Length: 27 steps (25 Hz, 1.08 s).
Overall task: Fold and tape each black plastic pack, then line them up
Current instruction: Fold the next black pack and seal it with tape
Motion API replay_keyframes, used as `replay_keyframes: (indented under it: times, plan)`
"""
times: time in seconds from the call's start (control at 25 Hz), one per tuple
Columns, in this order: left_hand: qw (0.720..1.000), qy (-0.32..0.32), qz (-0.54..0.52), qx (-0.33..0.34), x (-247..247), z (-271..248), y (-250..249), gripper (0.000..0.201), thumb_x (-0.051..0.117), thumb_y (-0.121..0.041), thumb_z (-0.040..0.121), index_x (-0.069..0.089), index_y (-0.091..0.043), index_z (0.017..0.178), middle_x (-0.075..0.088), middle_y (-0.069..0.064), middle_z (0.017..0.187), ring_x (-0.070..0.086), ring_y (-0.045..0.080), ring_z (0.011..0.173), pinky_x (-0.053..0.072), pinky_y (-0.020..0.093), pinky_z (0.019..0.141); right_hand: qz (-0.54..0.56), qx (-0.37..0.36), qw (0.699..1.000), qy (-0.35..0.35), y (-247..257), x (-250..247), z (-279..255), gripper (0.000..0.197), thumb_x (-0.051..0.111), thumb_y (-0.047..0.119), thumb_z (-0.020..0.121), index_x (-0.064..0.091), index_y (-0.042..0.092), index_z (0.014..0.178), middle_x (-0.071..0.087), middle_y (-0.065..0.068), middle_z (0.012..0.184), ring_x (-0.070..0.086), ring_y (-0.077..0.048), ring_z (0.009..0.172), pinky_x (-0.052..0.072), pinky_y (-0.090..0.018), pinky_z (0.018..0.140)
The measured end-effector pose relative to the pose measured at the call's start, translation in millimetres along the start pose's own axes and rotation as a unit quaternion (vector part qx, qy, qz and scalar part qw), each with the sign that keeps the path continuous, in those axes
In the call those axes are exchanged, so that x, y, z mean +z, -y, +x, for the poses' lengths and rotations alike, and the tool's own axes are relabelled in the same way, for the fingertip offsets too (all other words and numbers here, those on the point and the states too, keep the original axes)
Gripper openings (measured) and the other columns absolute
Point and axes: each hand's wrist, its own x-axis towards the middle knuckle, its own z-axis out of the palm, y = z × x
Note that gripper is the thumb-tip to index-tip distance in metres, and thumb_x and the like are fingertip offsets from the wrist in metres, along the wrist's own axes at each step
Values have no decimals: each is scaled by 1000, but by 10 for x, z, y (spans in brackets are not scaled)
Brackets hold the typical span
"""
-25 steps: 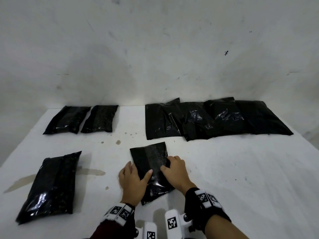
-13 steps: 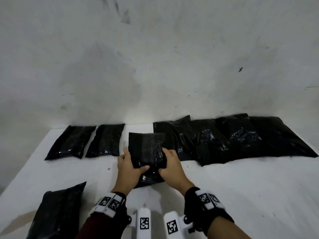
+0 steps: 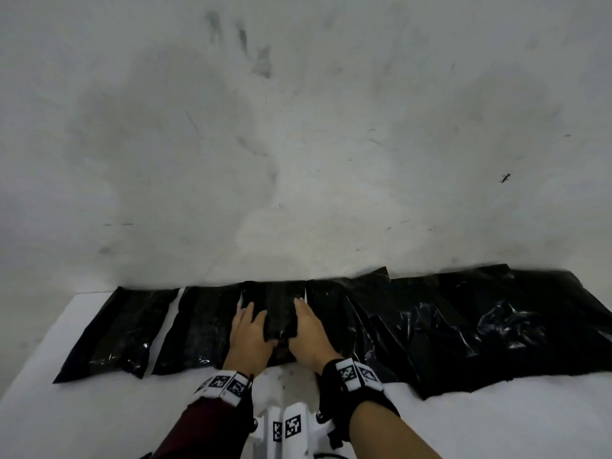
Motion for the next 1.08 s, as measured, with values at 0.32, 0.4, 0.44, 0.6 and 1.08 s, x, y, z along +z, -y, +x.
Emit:
replay_keyframes:
  times: [0.32, 0.4, 0.44, 0.6, 1.08]
  plan:
    - [998, 3, 57, -14, 48, -198, -48, 67, 48, -32, 95, 13, -10, 148, 4, 6, 157, 4, 22, 144, 14, 30, 114, -14, 10, 1000, 14, -107, -83, -124, 72, 45, -1, 91, 7, 12, 151, -5, -1, 159, 2, -20, 146, 13, -28, 117]
    - [999, -35, 32, -18, 49, -335, -136, 61, 49, -29, 95, 21, -10, 145, 18, 5, 154, 16, 23, 140, 18, 29, 112, -17, 11, 1000, -19, -212, -175, -286, 66, 42, -2, 92, 13, 9, 150, 4, -5, 159, 5, -20, 146, 11, -26, 116]
    - [999, -44, 13, -20, 74, -416, -170, 56, 51, -26, 94, 28, -10, 143, 26, 5, 150, 24, 23, 135, 21, 27, 110, -28, 12, 999, -36, -285, -211, -374, 62, 41, -2, 92, 19, 9, 149, 12, -8, 157, 10, -21, 145, 12, -26, 115]
    - [995, 22, -88, -50, 251, -718, -337, 39, 58, -15, 90, 49, -9, 127, 45, 10, 130, 47, 21, 116, 34, 23, 100, -77, 18, 993, -83, -592, -359, -800, 53, 40, -1, 90, 34, 14, 141, 37, -8, 141, 33, -21, 134, 23, -21, 110]
    - [876, 144, -419, -191, 371, -1004, -870, 61, 57, 2, 88, 31, -9, 142, 45, 18, 137, 47, 29, 118, 35, 35, 97, -201, 66, 976, 43, -1074, -680, -1399, 52, 37, 5, 93, 28, 0, 144, 16, -14, 156, 18, -28, 143, 20, -30, 115]
